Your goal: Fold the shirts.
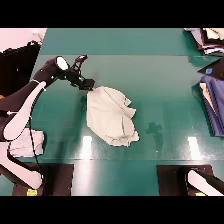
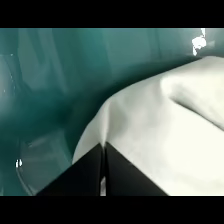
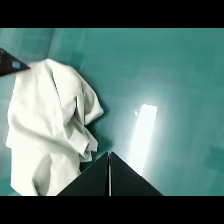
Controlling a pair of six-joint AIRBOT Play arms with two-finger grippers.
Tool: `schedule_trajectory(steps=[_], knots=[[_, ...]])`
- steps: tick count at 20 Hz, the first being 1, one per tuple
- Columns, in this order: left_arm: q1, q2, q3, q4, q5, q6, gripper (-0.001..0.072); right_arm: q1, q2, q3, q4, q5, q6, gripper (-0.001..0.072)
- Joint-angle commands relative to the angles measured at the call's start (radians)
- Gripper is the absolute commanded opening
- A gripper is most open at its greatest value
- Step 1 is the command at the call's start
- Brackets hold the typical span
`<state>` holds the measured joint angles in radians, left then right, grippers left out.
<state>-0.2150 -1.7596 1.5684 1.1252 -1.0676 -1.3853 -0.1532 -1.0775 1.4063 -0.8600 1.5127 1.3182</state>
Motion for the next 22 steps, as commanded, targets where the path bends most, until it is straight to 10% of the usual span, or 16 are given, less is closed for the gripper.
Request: schedule_trajectory(steps=[1,4,6,7,18,21,22], knots=[[0.016,0.042,0.069,0.062,-0.026,0.001,0.0026,0.019,0.036,-0.173,-0.009,-0.050,0.001,0.0016],[0.052,0.132,0.081,0.126,-0.026,-0.002,0.0027,0.112,0.080,-0.419,-0.005,-0.137,0.001,0.0022],[0.073,0.163,0.081,0.134,-0.042,-0.002,0.0027,0.224,0.073,-0.573,0.003,-0.204,0.001,0.0424],[0.078,0.167,0.081,0.132,-0.057,-0.002,0.0027,0.288,0.053,-0.632,0.018,-0.240,0.001,0.0488],[0.077,0.167,0.080,0.134,-0.124,-0.002,0.0027,0.789,-0.378,-0.519,0.159,-0.566,-0.079,0.0432],[0.078,0.173,0.080,0.136,-0.153,-0.003,0.0027,0.815,-0.444,-0.425,0.150,-0.546,-0.097,0.0019],[0.079,0.183,0.080,0.140,-0.156,-0.005,0.0027,0.814,-0.448,-0.401,0.149,-0.536,-0.116,0.0015]])
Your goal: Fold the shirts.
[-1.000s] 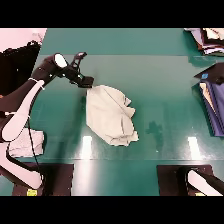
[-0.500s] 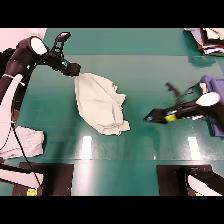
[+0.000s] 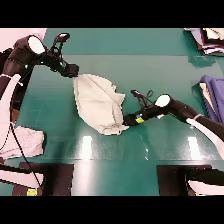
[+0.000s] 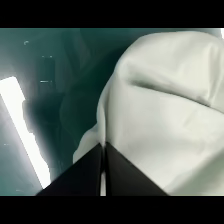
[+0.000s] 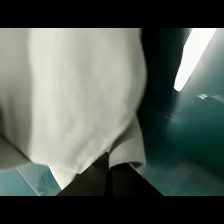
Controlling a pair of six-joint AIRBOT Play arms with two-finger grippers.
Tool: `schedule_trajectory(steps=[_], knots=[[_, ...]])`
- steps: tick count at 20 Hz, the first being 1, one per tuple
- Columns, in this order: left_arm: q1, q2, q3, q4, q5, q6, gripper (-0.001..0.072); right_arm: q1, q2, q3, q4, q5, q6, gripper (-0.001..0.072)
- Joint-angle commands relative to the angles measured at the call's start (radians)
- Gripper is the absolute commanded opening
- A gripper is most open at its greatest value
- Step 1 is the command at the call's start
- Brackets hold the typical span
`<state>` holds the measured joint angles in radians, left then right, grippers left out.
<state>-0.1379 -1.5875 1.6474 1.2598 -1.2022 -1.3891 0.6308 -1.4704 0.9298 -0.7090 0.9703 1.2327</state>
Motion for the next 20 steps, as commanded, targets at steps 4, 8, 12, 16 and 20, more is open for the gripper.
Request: schedule_trajectory(steps=[4,8,12,16,20], knots=[[0.014,0.158,0.006,0.069,0.015,-0.028,0.0026,-0.043,0.037,0.177,-0.099,0.089,0.002,0.0014],[0.051,0.380,0.006,0.070,0.000,-0.028,0.0027,-0.206,0.238,0.312,-0.187,0.168,0.050,0.0014],[0.051,0.589,0.006,0.010,0.017,-0.029,0.0027,-0.378,0.411,0.473,-0.185,0.185,0.050,0.0014],[0.051,0.721,0.006,-0.048,0.066,-0.053,0.0027,-0.515,0.531,0.569,-0.185,0.204,0.050,0.0014],[0.051,0.726,-0.050,-0.066,0.015,-0.096,0.0026,-0.595,0.576,0.529,-0.190,0.332,0.069,0.0014]])
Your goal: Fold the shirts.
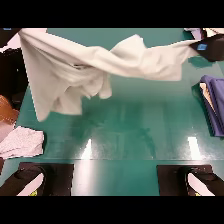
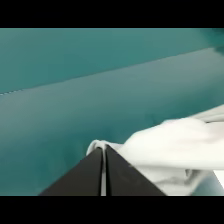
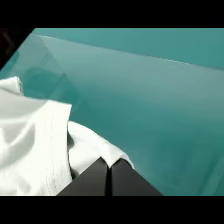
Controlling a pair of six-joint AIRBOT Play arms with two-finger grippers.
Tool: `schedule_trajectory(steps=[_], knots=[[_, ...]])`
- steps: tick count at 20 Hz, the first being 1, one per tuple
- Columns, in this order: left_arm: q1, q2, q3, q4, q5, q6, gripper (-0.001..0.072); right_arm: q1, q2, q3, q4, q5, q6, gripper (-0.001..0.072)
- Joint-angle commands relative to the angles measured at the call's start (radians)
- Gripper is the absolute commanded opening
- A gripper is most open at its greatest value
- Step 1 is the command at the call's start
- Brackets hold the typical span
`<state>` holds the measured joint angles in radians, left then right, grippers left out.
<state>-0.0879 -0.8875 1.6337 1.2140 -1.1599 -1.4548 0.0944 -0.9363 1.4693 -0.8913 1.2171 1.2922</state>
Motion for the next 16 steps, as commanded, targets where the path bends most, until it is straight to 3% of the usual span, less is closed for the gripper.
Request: schedule_trajectory(steps=[1,4,8,13,14,15,16], knots=[[0.001,0.025,-0.100,-0.019,-0.034,-0.031,0.0026,-0.058,0.043,-0.060,-0.024,0.111,0.011,0.0013],[0.000,0.025,-0.358,-0.022,-0.037,-0.031,0.0026,-0.034,0.053,-0.285,-0.116,0.135,0.017,0.0014],[0.000,0.025,-0.718,-0.089,-0.055,-0.028,0.0027,-0.040,0.098,-0.612,-0.155,0.043,0.028,0.0015],[0.000,0.025,-0.963,-0.249,-0.031,0.074,0.0046,-0.044,0.096,-0.774,-0.151,0.032,0.028,0.0020],[0.000,0.025,-0.974,-0.254,-0.028,0.075,0.0321,-0.044,0.082,-0.776,-0.148,0.035,0.028,0.0077],[0.000,0.025,-0.975,-0.254,-0.027,0.075,0.0610,-0.044,0.069,-0.776,-0.147,0.035,0.028,0.0251],[0.000,0.025,-0.972,-0.252,-0.016,0.076,0.0648,-0.044,0.057,-0.771,-0.147,0.036,0.028,0.0372]])
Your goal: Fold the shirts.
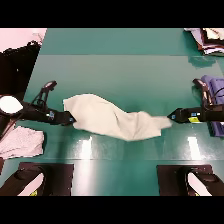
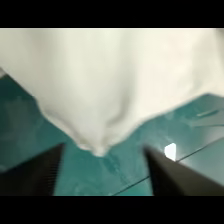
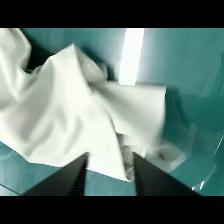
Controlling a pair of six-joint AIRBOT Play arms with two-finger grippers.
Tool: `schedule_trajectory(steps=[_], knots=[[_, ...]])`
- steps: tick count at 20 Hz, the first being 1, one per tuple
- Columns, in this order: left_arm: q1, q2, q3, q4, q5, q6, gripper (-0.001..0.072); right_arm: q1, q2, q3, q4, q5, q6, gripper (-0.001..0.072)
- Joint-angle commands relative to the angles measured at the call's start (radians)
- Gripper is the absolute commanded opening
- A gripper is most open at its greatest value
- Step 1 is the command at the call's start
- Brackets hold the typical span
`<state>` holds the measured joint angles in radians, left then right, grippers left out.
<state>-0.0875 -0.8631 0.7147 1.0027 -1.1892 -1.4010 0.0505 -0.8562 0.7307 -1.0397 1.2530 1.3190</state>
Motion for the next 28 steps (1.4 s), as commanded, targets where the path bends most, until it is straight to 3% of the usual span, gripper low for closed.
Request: schedule_trajectory(steps=[1,4,7,8,11,14,19,20,23,24,25,28], knots=[[0.000,0.001,-0.040,-0.027,0.038,0.022,0.0649,-0.001,-0.035,-0.016,0.001,0.005,0.002,0.0377],[0.001,0.001,0.077,0.114,0.113,0.003,0.0648,0.000,-0.055,0.082,0.000,0.009,0.002,0.0377],[0.004,-0.040,0.198,0.332,0.164,-0.095,0.0647,0.000,-0.088,0.204,0.002,0.045,0.002,0.0377],[0.028,-0.085,0.231,0.340,0.166,-0.100,0.0647,0.009,-0.109,0.241,0.001,0.059,0.002,0.0377],[0.159,-0.254,0.296,0.212,0.174,-0.076,0.0647,0.052,-0.158,0.301,0.001,0.074,0.002,0.0376],[0.258,-0.435,0.307,-0.062,0.095,0.087,0.0647,0.116,-0.200,0.314,0.000,0.073,0.002,0.0375],[0.265,-0.605,0.307,-0.119,0.073,0.100,0.0647,0.196,-0.274,0.315,0.000,0.062,0.023,0.0375],[0.265,-0.609,0.307,-0.125,0.094,0.099,0.0600,0.206,-0.287,0.315,0.000,0.057,0.027,0.0375],[0.265,-0.608,0.307,-0.132,0.146,0.099,0.0113,0.206,-0.340,0.315,0.001,0.056,0.027,0.0385],[0.265,-0.608,0.307,-0.135,0.155,0.099,0.0027,0.206,-0.364,0.315,0.001,0.058,0.027,0.0445],[0.265,-0.608,0.311,-0.139,0.158,0.100,0.0028,0.206,-0.389,0.315,0.003,0.057,0.027,0.0523],[0.265,-0.607,0.343,-0.140,0.149,0.100,0.0027,0.216,-0.478,0.315,0.114,0.032,0.023,0.0525]])
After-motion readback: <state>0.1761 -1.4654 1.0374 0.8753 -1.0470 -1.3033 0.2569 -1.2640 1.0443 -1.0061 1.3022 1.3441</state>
